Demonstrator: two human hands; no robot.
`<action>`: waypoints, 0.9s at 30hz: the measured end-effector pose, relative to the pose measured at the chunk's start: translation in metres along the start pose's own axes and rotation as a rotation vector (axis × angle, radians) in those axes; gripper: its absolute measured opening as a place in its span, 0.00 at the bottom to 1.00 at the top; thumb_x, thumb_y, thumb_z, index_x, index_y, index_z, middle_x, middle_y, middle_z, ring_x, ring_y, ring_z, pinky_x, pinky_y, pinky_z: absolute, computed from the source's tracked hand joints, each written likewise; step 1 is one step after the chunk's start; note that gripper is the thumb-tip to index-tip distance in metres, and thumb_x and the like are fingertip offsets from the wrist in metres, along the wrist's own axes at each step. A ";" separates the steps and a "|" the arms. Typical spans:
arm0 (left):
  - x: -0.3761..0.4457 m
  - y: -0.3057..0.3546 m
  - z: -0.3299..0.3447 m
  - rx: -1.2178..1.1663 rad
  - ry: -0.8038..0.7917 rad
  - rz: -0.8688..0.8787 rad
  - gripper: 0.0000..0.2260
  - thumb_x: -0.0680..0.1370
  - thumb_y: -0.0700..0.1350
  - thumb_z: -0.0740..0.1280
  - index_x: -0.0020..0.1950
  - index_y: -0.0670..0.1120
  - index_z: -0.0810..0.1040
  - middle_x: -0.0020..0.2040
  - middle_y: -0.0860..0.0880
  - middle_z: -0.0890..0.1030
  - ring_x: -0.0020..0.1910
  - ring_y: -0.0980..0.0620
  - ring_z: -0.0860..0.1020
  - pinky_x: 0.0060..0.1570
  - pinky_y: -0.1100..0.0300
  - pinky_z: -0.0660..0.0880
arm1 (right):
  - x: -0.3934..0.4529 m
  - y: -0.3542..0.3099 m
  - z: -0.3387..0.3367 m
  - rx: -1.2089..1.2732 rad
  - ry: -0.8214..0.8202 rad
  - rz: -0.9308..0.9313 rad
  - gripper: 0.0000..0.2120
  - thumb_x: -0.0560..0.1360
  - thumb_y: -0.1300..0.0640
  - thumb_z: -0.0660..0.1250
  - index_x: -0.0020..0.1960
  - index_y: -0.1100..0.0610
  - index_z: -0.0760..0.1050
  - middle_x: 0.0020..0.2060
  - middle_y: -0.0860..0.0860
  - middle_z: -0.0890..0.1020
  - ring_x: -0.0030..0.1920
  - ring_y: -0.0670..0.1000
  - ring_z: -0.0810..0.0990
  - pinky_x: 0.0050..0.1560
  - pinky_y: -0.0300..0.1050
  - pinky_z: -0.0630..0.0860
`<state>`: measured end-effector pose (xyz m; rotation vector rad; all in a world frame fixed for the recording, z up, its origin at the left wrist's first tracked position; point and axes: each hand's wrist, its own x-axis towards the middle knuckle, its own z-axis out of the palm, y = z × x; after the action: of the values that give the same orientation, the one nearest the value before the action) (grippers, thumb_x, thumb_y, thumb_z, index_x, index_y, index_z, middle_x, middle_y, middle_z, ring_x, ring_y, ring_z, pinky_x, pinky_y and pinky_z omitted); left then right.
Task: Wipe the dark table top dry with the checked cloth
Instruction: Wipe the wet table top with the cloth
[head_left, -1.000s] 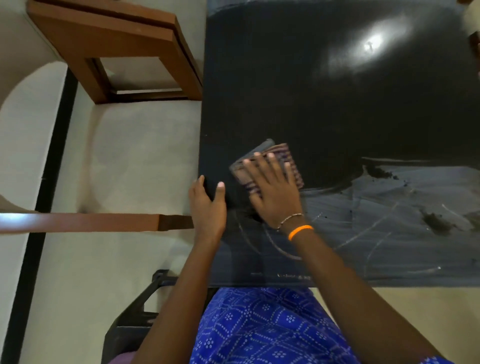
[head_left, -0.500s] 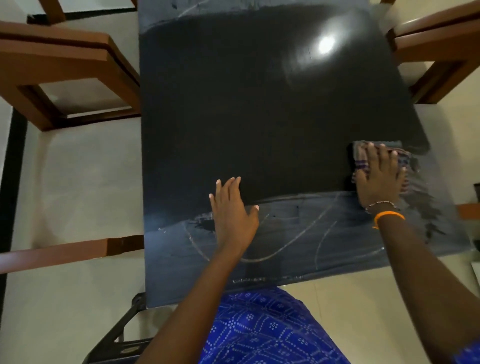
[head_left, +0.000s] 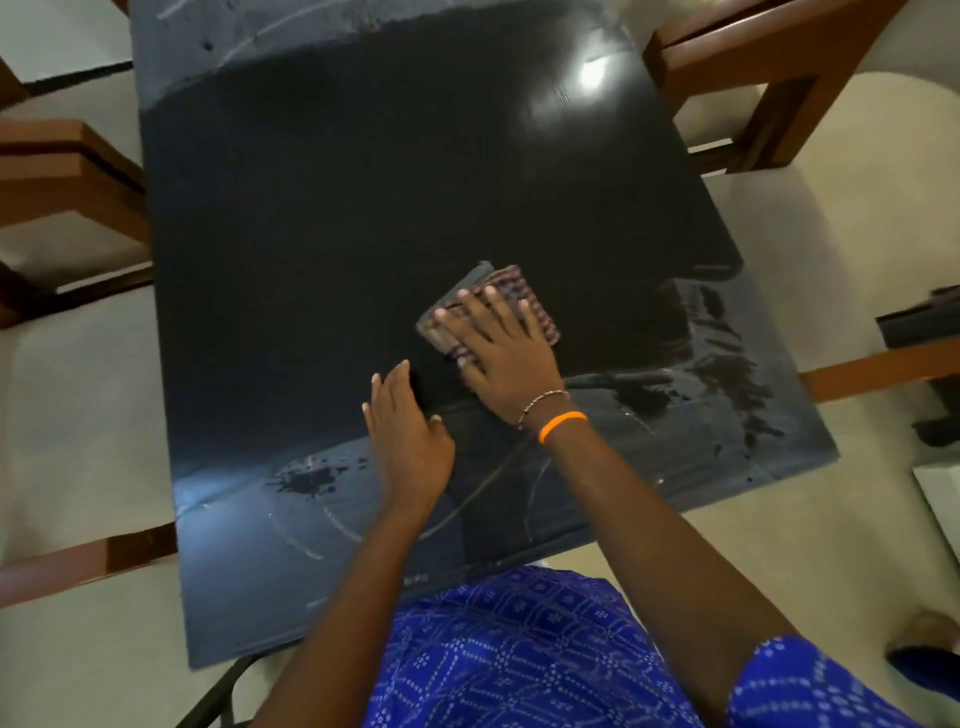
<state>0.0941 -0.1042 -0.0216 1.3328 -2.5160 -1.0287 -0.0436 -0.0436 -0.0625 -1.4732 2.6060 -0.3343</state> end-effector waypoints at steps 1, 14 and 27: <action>0.000 0.007 0.006 0.023 -0.018 0.030 0.28 0.74 0.35 0.64 0.73 0.41 0.60 0.75 0.44 0.60 0.76 0.45 0.49 0.73 0.49 0.44 | -0.006 0.023 -0.006 -0.014 0.009 0.053 0.26 0.76 0.49 0.55 0.73 0.43 0.58 0.75 0.48 0.60 0.76 0.54 0.55 0.74 0.54 0.46; -0.017 0.082 0.082 0.372 -0.245 0.308 0.38 0.72 0.51 0.70 0.75 0.46 0.52 0.77 0.47 0.49 0.76 0.46 0.39 0.70 0.52 0.36 | -0.005 0.209 -0.057 -0.021 0.065 0.499 0.28 0.77 0.50 0.56 0.75 0.44 0.52 0.77 0.51 0.53 0.77 0.57 0.49 0.73 0.62 0.44; -0.023 0.086 0.089 0.412 -0.243 0.260 0.40 0.70 0.50 0.72 0.75 0.46 0.53 0.77 0.48 0.51 0.76 0.49 0.48 0.71 0.51 0.37 | -0.113 0.217 -0.059 -0.043 0.020 0.402 0.29 0.75 0.47 0.51 0.76 0.45 0.52 0.77 0.52 0.54 0.77 0.57 0.50 0.72 0.61 0.52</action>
<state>0.0137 -0.0083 -0.0318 0.9600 -3.1080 -0.6787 -0.1778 0.1691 -0.0605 -0.9225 2.8530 -0.2465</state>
